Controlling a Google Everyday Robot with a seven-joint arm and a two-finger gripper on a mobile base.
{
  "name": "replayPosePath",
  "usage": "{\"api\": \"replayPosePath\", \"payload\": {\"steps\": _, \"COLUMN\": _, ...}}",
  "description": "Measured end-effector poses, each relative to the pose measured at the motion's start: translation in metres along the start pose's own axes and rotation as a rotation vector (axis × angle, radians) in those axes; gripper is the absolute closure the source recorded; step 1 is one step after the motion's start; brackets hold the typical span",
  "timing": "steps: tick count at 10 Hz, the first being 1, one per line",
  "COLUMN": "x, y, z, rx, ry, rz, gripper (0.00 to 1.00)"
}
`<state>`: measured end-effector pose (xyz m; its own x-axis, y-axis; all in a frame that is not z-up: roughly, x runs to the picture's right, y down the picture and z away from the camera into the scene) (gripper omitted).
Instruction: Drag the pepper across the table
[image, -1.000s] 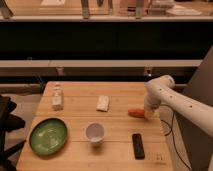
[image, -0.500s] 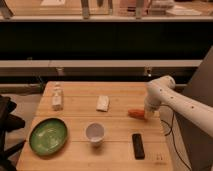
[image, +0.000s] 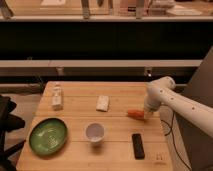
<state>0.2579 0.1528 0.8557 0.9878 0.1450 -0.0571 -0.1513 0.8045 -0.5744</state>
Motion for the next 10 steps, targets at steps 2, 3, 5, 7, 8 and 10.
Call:
{"api": "replayPosePath", "payload": {"steps": 2, "x": -0.001, "y": 0.002, "z": 0.000, "rx": -0.002, "ry": -0.007, "rz": 0.007, "gripper": 1.00}}
{"api": "replayPosePath", "payload": {"steps": 3, "x": -0.001, "y": 0.003, "z": 0.001, "rx": -0.003, "ry": -0.011, "rz": 0.011, "gripper": 1.00}}
{"api": "replayPosePath", "payload": {"steps": 5, "x": 0.000, "y": 0.007, "z": 0.000, "rx": -0.007, "ry": -0.016, "rz": 0.042, "gripper": 1.00}}
{"api": "replayPosePath", "payload": {"steps": 7, "x": 0.000, "y": 0.010, "z": 0.000, "rx": -0.007, "ry": -0.019, "rz": 0.045, "gripper": 1.00}}
{"api": "replayPosePath", "payload": {"steps": 8, "x": -0.002, "y": 0.012, "z": 0.000, "rx": -0.008, "ry": -0.022, "rz": 0.043, "gripper": 1.00}}
{"api": "replayPosePath", "payload": {"steps": 10, "x": -0.001, "y": 0.013, "z": 0.000, "rx": -0.007, "ry": -0.025, "rz": 0.049, "gripper": 1.00}}
